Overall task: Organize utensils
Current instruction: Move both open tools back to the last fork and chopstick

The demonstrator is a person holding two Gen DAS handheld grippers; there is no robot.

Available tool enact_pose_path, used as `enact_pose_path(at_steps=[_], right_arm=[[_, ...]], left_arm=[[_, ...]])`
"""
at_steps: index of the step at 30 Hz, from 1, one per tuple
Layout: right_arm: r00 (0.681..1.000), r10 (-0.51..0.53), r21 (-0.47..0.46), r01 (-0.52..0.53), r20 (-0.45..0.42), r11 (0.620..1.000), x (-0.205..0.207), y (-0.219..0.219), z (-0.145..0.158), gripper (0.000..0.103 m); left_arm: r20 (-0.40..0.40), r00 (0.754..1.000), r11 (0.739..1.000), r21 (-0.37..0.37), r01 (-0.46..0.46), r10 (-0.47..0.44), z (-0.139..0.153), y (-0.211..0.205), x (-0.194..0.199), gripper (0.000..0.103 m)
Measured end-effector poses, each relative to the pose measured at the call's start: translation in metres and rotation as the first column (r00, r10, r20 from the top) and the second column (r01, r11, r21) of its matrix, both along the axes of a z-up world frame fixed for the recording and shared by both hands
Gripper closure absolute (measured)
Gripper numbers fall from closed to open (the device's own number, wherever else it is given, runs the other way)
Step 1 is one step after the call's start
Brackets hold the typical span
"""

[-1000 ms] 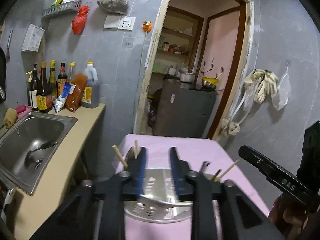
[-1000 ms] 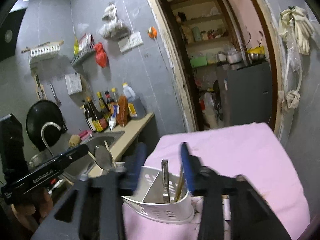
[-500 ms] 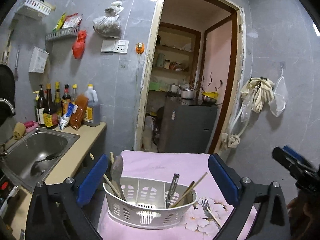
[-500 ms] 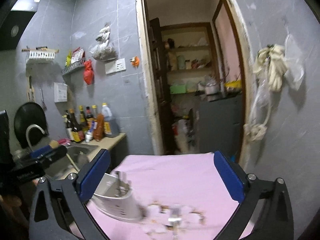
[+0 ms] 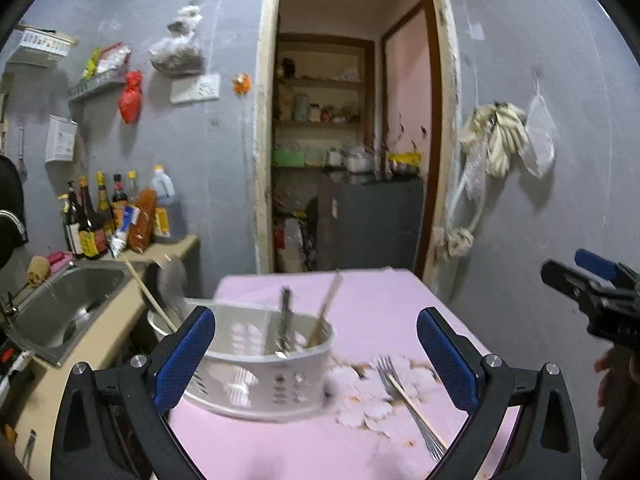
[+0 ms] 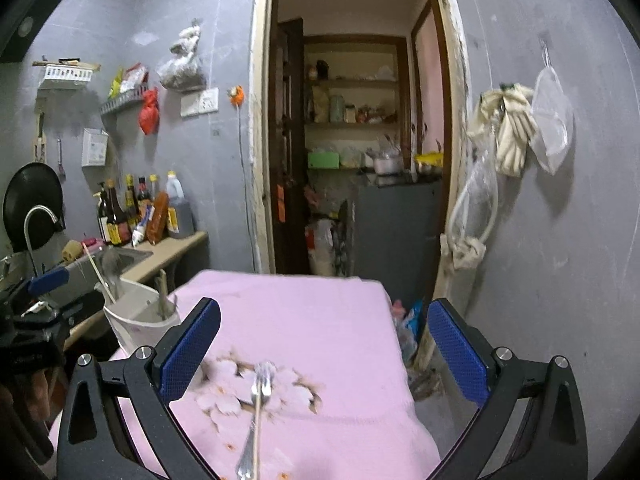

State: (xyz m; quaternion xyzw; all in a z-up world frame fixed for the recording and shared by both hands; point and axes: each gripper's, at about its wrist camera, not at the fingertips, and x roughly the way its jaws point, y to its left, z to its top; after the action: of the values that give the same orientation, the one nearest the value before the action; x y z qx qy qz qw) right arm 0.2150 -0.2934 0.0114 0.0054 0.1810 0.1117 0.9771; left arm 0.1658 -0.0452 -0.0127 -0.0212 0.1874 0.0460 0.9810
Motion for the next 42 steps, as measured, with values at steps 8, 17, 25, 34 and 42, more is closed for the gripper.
enact_pose_path(at_steps=[8,17,25,34,42], right_arm=[[0.989,0.038,0.048,-0.032,-0.140,0.998,0.030,-0.024,-0.050,0.001],[0.955,0.139,0.092,-0.119,-0.263,0.989,0.063,-0.020,-0.107,0.001],[0.890,0.270,0.142,-0.233,-0.367,0.962,0.091,0.014,-0.154,0.019],[0.787,0.414,0.168,-0.380,-0.457,0.910,0.109,0.059,-0.181,0.054],[0.722,0.444,0.157,-0.431,-0.531,0.889,0.122,0.092,-0.200,0.073]], left_arm=[[-0.145,0.989,0.999,-0.025,0.025,-0.029,-0.043,-0.023,0.014,0.001],[-0.292,0.956,0.998,-0.038,-0.057,0.044,-0.088,-0.022,0.028,0.001],[-0.341,0.934,0.988,-0.070,-0.137,0.106,-0.107,-0.006,0.039,0.001],[-0.369,0.920,0.976,-0.114,-0.187,0.133,-0.116,0.007,0.041,0.001],[-0.375,0.915,0.970,-0.123,-0.211,0.151,-0.116,0.009,0.042,0.001]])
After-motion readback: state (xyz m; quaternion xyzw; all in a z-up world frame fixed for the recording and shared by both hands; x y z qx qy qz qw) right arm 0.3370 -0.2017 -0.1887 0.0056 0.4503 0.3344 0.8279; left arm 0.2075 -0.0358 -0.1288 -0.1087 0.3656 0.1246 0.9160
